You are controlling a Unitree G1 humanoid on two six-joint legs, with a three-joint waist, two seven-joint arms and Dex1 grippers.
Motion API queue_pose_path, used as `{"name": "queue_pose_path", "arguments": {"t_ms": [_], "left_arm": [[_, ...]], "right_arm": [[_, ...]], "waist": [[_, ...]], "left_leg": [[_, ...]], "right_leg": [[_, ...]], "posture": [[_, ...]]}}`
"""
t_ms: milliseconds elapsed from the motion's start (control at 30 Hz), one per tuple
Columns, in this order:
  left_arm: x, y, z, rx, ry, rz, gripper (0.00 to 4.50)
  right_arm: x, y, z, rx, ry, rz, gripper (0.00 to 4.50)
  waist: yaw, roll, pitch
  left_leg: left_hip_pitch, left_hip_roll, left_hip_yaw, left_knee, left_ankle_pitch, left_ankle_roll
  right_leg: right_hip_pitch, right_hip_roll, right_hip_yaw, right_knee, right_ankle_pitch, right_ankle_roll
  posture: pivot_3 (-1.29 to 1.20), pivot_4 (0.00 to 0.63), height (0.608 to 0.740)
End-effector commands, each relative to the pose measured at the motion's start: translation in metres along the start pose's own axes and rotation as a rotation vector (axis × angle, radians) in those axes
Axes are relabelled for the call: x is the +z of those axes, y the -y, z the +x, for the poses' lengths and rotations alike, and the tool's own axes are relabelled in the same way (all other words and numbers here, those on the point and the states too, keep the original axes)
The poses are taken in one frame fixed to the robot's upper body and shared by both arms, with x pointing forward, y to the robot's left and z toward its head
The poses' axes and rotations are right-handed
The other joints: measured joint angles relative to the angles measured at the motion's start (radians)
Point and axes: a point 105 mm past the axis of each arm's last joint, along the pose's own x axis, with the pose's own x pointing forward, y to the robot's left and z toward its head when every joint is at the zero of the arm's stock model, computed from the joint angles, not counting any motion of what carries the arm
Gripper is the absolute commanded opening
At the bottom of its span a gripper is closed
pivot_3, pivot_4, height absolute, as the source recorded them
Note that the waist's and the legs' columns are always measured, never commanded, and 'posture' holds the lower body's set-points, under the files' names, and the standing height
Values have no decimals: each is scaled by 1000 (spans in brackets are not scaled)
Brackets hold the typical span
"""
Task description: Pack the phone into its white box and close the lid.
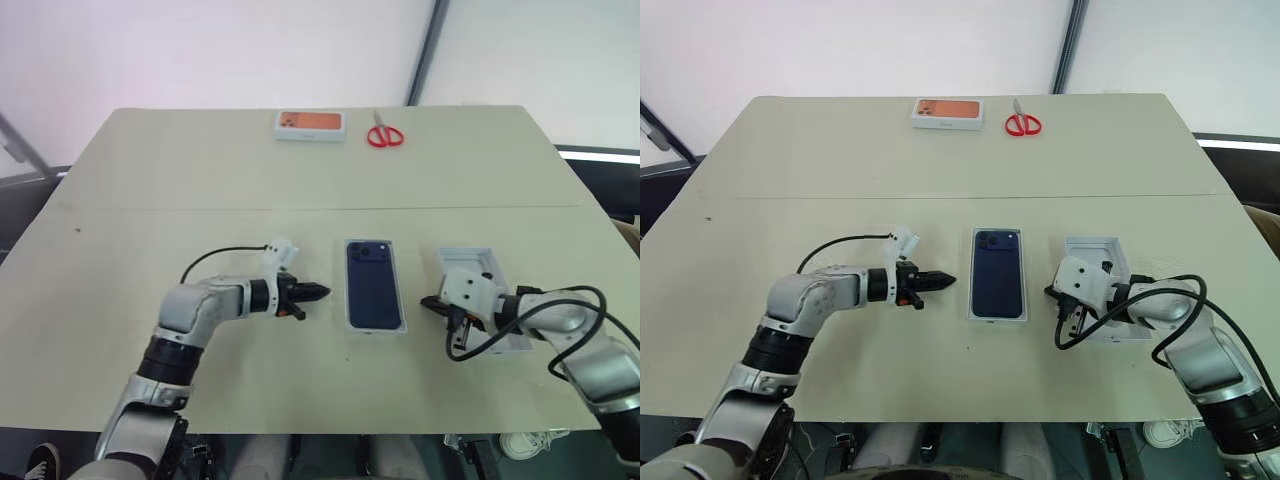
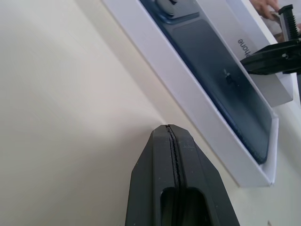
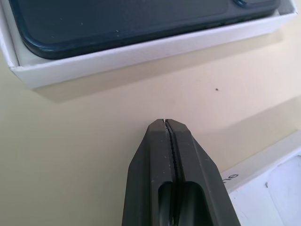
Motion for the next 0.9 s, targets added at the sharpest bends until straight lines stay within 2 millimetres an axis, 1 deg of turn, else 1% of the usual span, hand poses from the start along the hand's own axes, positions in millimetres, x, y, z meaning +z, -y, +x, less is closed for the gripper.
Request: {"name": "queue_pose_path", "arguments": {"t_ms": [33, 100, 133, 167, 233, 267, 300, 367, 467, 567, 667, 733, 833, 900], "left_arm": [[21, 7, -14, -39, 88, 93, 0], [26, 6, -20, -38, 110, 133, 0], [28, 7, -25, -53, 117, 133, 0], [32, 8, -30, -68, 125, 135, 253], [39, 8, -38, -78, 147, 172, 874], [42, 7, -42, -80, 152, 187, 1278], [44, 6, -46, -76, 155, 211, 1837], [44, 3, -55, -75, 152, 272, 2897], [42, 2, -62, -83, 148, 338, 4465], [42, 3, -73, -100, 172, 459, 4465], [43, 3, -78, -120, 187, 495, 4465], [45, 3, -83, -138, 209, 539, 4465], [45, 6, -87, -191, 221, 573, 4465], [46, 4, -88, -187, 222, 628, 4465]], "right_arm": [[13, 11, -8, -40, 48, -6, 21], [18, 15, -9, -62, 66, 18, 21], [21, 18, -9, -68, 86, 87, 21], [24, 23, -11, -78, 107, 140, 261], [29, 28, -15, -98, 125, 196, 906], [31, 31, -18, -115, 122, 210, 1310], [32, 34, -21, -130, 113, 231, 1885], [28, 44, -29, -187, 65, 289, 2912], [21, 54, -38, -268, -2, 373, 4491], [16, 46, -48, -288, -117, 417, 4491], [18, 37, -52, -271, -155, 541, 4491], [16, 28, -54, -253, -201, 581, 4491], [15, 19, -49, -258, -194, 670, 4491], [16, 8, -42, -239, -182, 679, 4491]], "waist": [[0, 0, 0], [0, 0, 0], [0, 0, 0], [0, 0, 0], [-1, 0, 0], [-1, 0, 0], [-1, 0, 0], [-1, 1, 0], [1, 1, 0], [1, 1, 1], [0, 1, 1], [0, 2, 1], [-1, 1, 1], [-1, 2, 1]], "left_leg": [[0, 0, 0, 0, 0, 0], [0, 0, 0, 0, 0, 0], [0, 0, 0, 0, 0, 0], [0, 0, 0, 0, 0, 0], [0, 0, 0, 0, 0, 0], [0, 0, 0, -1, 0, 0], [0, 0, 0, -1, 0, 0], [-1, 0, 0, -1, 0, 0], [-1, 0, 0, -1, 0, 0], [-1, 0, 0, -1, 0, 0], [-2, 1, 0, -2, 0, 0], [-2, 2, 0, -2, 0, 0], [-2, 2, 0, -2, 0, 0], [-2, 1, 0, -2, 0, 0]], "right_leg": [[0, 0, 0, 0, 0, 0], [0, 0, 0, 0, 0, 0], [0, 0, 0, 0, 0, 0], [0, 0, 0, 0, 0, 0], [0, 0, 0, 0, 0, 0], [-1, 0, 0, 0, 0, 0], [-1, 0, 0, 0, 0, 0], [-1, 0, 0, 0, 0, 0], [-1, -1, 0, -1, 0, 0], [-1, -1, 0, -1, 0, -1], [-2, -2, 1, -2, 0, -1], [-2, -2, 1, -2, 0, -1], [-2, -2, 0, -2, 0, -1], [-2, -2, 0, -2, 0, -1]], "posture": [[0, 150, 740], [0, 150, 740], [0, 150, 740], [0, 150, 740], [0, 150, 740], [0, 150, 740], [0, 150, 740], [0, 150, 740], [0, 150, 740], [0, 150, 740], [0, 150, 740], [0, 150, 740], [0, 150, 740], [0, 150, 740]]}}
